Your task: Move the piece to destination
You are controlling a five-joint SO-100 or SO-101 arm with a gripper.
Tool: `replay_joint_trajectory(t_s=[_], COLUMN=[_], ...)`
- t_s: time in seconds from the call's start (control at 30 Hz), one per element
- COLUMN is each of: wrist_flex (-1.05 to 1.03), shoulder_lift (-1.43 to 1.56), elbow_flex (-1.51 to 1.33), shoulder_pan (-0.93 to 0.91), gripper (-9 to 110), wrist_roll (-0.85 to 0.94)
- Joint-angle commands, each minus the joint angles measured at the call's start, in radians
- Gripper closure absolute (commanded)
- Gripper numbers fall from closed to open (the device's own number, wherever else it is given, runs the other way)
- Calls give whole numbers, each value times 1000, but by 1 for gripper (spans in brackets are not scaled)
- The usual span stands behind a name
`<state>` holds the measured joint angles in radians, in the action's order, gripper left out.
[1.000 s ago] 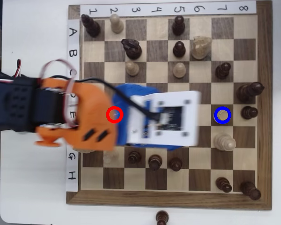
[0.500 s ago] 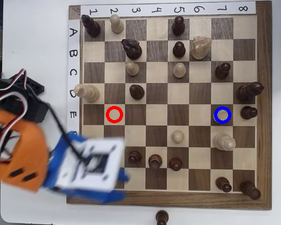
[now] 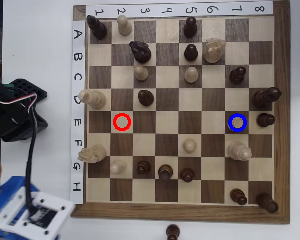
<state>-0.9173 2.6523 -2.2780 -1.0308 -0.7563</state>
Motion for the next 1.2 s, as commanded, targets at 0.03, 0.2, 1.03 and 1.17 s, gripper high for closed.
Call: replay_joint_trajectory(t_s=[0.03, 0.2, 1.03, 1.17], wrist_flex=[114, 172, 67, 60], shoulder_lift=[285, 350, 701, 727], elbow_flex=[-221, -353, -792, -834], shoulder_pan=[-287, -383, -574, -581], gripper=[101, 101, 101, 101], wrist_roll=[258, 390, 727, 749])
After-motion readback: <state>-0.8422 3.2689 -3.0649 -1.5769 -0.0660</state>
